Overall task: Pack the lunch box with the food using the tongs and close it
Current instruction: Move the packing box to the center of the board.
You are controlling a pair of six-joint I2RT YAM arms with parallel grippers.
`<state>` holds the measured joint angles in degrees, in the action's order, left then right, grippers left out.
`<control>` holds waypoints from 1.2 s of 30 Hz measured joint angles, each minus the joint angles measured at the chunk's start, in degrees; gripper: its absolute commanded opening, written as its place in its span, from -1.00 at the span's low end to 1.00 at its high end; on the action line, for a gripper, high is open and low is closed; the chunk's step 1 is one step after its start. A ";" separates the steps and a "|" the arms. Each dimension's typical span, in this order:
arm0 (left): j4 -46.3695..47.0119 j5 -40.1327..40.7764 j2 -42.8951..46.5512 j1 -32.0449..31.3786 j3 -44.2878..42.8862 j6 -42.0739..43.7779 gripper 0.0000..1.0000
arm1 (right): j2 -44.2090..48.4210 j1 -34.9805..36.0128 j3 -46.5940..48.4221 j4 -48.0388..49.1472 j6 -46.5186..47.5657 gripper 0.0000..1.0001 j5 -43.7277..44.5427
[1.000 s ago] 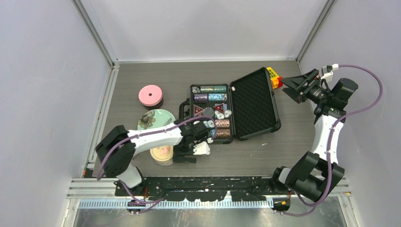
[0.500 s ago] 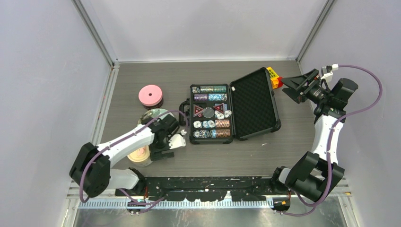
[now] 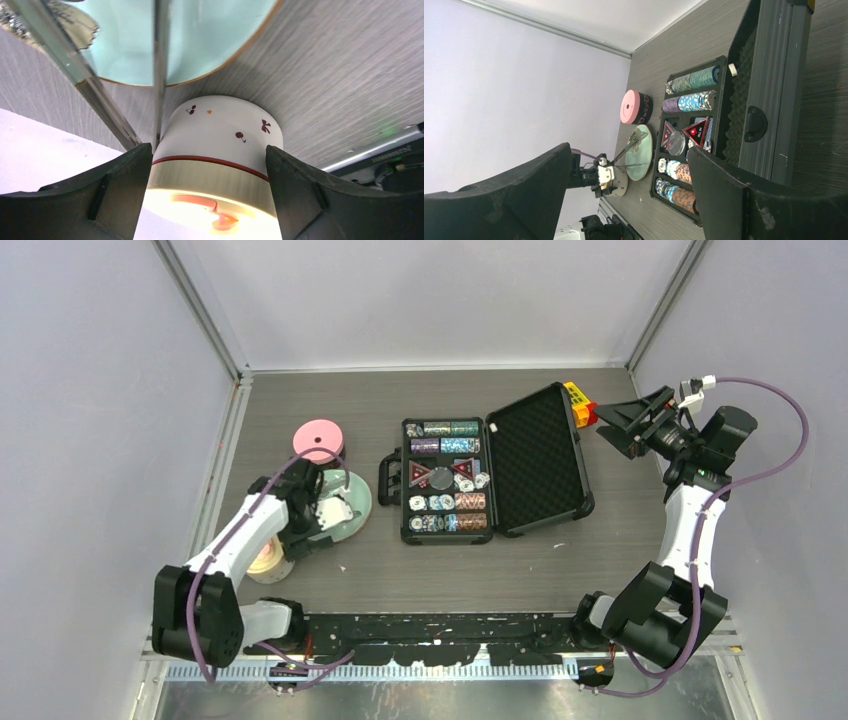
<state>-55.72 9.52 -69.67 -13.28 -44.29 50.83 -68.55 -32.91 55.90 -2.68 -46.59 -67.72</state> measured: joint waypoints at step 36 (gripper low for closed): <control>-14.34 -10.56 11.89 43.95 -7.30 -9.70 0.91 | 0.09 0.00 -2.10 4.61 -2.51 0.80 -1.66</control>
<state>-70.06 -1.04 -57.78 30.68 -51.59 41.12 -68.47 -32.91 53.80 1.93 -49.10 -69.38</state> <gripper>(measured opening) 0.971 0.900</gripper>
